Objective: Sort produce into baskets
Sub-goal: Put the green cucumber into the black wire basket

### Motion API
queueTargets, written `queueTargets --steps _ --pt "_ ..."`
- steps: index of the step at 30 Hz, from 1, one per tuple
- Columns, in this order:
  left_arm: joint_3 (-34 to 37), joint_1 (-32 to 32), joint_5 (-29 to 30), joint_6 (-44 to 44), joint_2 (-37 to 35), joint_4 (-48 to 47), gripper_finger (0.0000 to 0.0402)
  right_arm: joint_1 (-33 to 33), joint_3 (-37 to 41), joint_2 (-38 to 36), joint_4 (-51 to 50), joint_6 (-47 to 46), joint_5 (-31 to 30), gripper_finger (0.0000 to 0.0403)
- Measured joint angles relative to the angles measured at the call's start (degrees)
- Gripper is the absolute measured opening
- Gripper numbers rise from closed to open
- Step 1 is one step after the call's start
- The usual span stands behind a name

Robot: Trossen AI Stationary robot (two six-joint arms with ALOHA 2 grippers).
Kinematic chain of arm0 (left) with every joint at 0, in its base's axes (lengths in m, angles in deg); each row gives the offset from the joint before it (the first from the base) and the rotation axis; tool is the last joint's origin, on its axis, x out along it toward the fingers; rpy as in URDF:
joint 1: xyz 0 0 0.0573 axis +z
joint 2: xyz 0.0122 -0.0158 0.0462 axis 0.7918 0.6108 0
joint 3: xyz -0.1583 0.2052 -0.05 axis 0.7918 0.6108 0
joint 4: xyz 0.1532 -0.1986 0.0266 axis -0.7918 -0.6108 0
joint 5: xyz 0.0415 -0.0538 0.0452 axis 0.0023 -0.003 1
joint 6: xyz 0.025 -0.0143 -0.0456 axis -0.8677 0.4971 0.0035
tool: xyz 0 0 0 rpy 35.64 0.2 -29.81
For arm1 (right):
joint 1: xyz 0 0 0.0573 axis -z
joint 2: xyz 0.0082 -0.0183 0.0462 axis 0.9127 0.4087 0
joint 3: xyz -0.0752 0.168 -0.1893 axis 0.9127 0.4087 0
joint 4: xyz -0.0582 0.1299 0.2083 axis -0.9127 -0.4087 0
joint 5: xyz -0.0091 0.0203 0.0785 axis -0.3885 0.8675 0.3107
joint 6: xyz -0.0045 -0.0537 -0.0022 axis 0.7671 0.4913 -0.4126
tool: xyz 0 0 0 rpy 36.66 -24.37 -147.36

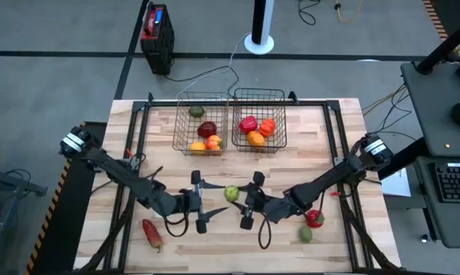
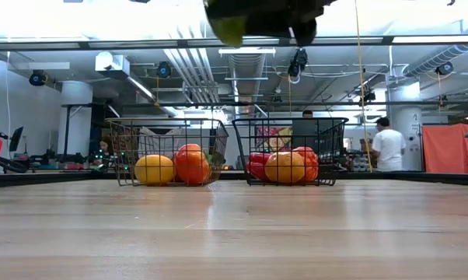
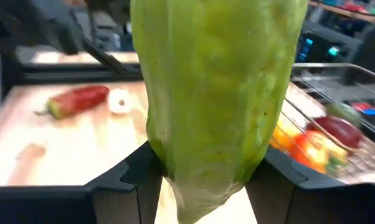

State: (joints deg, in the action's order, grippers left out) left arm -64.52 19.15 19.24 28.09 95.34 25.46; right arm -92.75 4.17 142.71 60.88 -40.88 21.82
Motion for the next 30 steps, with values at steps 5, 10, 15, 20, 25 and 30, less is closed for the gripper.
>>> queueTargets --steps 5,10,15,20,25,30 --pt "-0.2 -0.6 -0.2 7.5 -4.5 -11.8 0.0286 1.0 0.0 -3.9 -10.4 -4.1 -4.7 0.0179" --pt "-0.2 -0.6 1.0 19.0 -10.3 -25.5 0.0285 4.7 0.0 -10.8 -23.2 -10.8 -7.0 0.0179" --pt "-0.2 -0.7 1.3 28.3 -14.4 -35.1 0.0285 13.3 -0.1 -17.9 -35.6 -22.1 -0.8 0.0180" --pt "-0.2 -0.7 1.4 30.4 -15.3 -37.2 0.0285 25.1 -0.1 -21.6 -40.3 -26.1 13.1 0.0180" --pt "-0.1 -0.7 1.3 30.0 -13.8 -37.6 0.0285 36.3 -2.3 -20.9 -45.7 -31.9 22.0 0.0180" --pt "-0.1 -0.7 2.3 29.9 -12.7 -37.7 0.0285 43.0 -9.1 -15.7 -57.8 -32.3 24.9 0.0180"
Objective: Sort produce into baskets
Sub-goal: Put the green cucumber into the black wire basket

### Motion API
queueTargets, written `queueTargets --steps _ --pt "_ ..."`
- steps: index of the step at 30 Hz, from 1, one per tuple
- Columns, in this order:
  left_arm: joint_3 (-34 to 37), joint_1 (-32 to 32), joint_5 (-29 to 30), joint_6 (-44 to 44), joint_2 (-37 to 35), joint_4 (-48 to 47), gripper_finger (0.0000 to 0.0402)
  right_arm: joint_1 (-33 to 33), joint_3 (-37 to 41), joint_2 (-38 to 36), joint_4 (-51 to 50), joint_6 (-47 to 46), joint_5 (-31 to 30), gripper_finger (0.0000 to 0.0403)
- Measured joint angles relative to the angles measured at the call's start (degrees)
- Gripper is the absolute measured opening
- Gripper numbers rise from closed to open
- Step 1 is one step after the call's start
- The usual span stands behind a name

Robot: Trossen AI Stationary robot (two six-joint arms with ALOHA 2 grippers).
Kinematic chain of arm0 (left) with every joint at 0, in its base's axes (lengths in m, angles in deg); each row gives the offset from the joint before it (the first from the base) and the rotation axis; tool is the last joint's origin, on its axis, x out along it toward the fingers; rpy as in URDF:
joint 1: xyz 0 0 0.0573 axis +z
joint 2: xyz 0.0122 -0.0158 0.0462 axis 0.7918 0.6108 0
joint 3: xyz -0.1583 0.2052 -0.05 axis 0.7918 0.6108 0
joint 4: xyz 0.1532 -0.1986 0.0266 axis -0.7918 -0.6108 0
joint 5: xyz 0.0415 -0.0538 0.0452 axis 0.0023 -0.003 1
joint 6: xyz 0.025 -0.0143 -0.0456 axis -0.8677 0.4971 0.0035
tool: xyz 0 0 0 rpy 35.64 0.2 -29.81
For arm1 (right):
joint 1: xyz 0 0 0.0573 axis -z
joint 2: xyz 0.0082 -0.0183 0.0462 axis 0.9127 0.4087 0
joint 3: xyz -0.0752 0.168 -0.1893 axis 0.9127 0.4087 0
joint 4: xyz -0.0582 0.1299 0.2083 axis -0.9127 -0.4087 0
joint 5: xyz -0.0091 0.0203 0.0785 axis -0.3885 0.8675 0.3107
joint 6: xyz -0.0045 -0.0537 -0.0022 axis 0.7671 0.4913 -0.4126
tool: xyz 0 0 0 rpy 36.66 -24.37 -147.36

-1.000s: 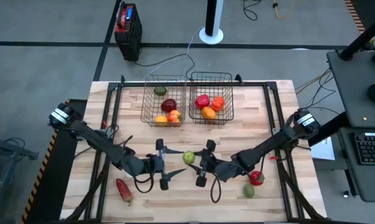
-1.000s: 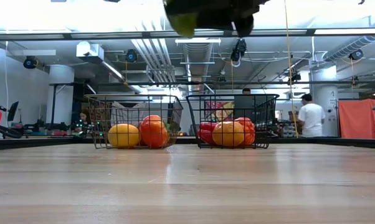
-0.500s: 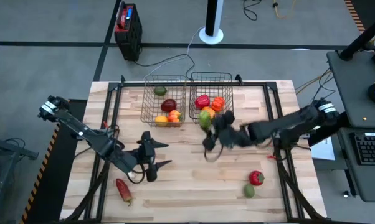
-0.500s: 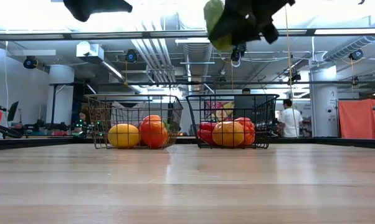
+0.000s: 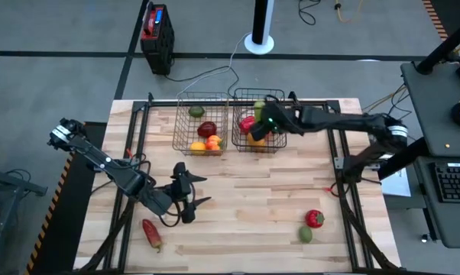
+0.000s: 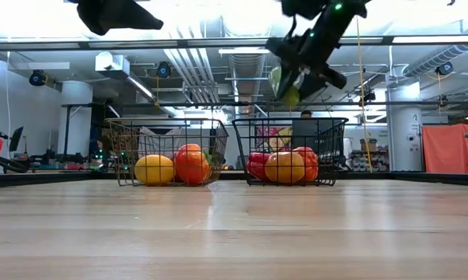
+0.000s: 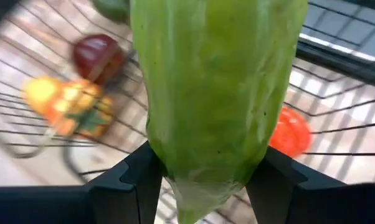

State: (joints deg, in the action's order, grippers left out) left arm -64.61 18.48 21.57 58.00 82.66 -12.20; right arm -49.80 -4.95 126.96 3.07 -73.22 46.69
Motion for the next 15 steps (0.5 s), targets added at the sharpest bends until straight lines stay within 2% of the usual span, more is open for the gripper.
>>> queueTargets --steps 6,11,15 --pt "0.0 0.0 0.4 -0.5 0.1 -0.3 0.0285 4.6 -9.5 8.4 -9.7 10.7 0.1 0.0180" --pt "0.0 -0.1 0.4 -0.7 0.0 -0.5 0.0285 7.2 -16.5 15.3 -14.8 30.9 -0.6 0.0180" --pt "0.0 -0.2 0.4 -0.7 0.0 -0.7 0.0285 9.1 -19.0 18.9 -17.9 43.8 -2.7 0.0180"
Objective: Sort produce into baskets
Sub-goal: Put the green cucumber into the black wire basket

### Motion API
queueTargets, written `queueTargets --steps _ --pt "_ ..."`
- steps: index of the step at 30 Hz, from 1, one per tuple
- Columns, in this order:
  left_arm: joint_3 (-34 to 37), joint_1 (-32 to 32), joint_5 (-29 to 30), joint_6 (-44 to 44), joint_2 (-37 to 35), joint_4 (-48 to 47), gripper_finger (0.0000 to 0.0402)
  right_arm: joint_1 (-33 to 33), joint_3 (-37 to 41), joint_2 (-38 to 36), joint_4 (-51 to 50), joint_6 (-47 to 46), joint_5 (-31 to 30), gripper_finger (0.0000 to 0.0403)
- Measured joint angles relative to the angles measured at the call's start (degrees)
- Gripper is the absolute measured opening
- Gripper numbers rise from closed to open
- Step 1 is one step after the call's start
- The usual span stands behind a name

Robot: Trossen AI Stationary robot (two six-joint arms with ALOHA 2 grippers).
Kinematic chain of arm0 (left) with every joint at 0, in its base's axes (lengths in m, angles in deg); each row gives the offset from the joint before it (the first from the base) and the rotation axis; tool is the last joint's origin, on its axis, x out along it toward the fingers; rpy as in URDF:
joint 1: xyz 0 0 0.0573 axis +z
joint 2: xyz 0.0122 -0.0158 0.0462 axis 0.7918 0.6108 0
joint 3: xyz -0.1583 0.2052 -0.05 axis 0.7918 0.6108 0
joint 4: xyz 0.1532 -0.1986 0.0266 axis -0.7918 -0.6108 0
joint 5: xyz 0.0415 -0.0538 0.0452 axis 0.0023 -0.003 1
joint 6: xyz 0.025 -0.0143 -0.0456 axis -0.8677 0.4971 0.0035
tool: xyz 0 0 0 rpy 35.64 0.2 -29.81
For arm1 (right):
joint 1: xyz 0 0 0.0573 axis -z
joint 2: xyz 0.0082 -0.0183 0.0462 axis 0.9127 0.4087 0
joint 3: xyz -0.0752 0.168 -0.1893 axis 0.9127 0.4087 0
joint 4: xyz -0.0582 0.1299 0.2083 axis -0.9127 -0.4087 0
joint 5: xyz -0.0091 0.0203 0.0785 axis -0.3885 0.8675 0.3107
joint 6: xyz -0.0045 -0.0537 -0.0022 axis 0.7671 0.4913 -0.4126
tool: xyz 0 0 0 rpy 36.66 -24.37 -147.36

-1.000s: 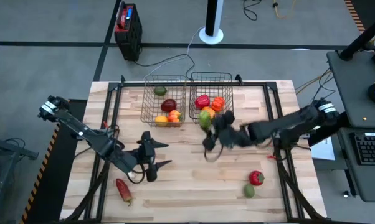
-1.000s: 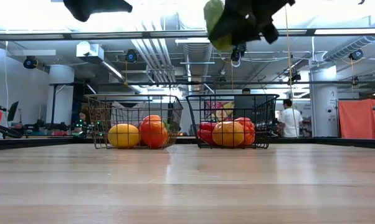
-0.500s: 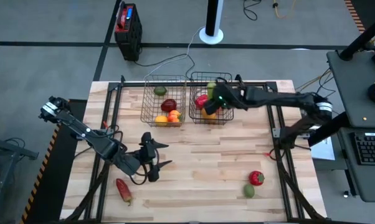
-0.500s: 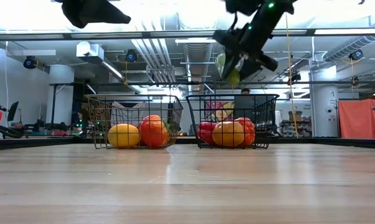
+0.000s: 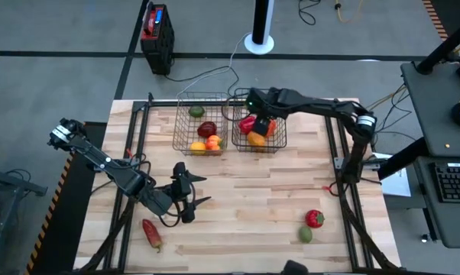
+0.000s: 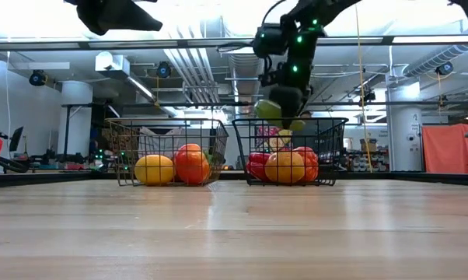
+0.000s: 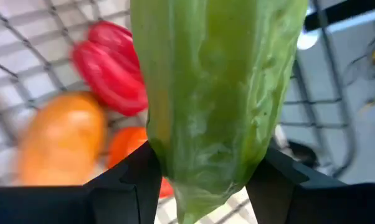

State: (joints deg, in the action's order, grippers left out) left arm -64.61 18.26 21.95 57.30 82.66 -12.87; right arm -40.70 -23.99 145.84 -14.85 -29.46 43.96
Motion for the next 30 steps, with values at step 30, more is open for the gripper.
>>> queueTargets --steps 30 --pt "0.1 0.1 1.6 -0.3 0.0 -0.9 0.0285 3.0 -1.2 7.9 5.7 23.1 -11.3 0.0180"
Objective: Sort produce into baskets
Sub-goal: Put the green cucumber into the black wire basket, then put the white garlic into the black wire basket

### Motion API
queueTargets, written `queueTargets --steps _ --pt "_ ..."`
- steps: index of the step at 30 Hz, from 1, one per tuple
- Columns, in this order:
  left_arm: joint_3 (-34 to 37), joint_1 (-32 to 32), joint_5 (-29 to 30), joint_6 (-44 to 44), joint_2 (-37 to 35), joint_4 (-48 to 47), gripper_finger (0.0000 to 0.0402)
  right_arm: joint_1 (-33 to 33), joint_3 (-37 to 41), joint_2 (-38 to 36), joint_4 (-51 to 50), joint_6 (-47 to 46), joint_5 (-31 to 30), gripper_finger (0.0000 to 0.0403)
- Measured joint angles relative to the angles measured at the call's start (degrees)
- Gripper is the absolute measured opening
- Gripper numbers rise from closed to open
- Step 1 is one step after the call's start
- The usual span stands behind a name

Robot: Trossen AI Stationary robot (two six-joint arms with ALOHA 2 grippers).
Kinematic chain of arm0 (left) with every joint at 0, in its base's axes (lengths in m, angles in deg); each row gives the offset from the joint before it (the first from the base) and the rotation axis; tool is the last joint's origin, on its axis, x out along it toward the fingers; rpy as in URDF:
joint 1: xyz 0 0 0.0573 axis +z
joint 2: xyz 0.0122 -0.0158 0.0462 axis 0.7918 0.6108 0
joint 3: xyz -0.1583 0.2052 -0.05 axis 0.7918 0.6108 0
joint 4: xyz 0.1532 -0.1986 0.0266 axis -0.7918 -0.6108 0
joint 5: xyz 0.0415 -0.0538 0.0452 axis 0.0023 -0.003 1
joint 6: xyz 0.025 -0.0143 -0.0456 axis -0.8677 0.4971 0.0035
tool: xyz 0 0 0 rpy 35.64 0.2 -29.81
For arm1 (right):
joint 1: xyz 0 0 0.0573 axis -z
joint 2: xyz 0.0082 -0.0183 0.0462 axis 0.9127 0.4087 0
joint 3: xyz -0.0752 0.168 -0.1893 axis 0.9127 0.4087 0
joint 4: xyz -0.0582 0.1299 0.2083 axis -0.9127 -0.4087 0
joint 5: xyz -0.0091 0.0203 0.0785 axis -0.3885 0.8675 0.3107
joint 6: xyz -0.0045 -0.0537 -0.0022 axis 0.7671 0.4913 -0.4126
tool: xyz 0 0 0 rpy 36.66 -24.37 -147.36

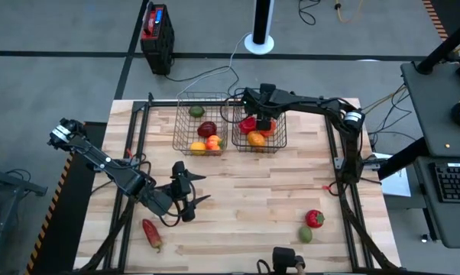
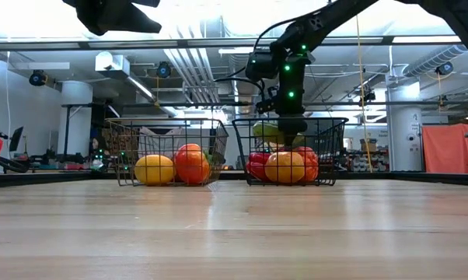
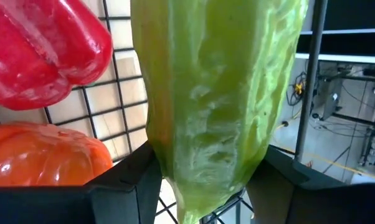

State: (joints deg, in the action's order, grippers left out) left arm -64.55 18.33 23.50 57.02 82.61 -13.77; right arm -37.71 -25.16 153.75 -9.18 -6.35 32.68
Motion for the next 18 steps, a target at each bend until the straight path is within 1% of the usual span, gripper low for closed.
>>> queueTargets --steps 5,13,18 --pt "0.0 0.0 0.0 0.0 0.0 -0.3 0.0285 0.0 0.0 0.0 0.0 0.1 0.4 0.0188" --pt "0.0 0.0 0.0 0.0 0.0 -0.3 0.0285 0.0 0.0 0.0 -0.2 0.4 0.5 0.0245" --pt "0.0 0.0 0.1 0.0 0.0 -0.3 0.0285 0.0 -0.1 0.0 -0.2 -0.5 0.5 0.0270"
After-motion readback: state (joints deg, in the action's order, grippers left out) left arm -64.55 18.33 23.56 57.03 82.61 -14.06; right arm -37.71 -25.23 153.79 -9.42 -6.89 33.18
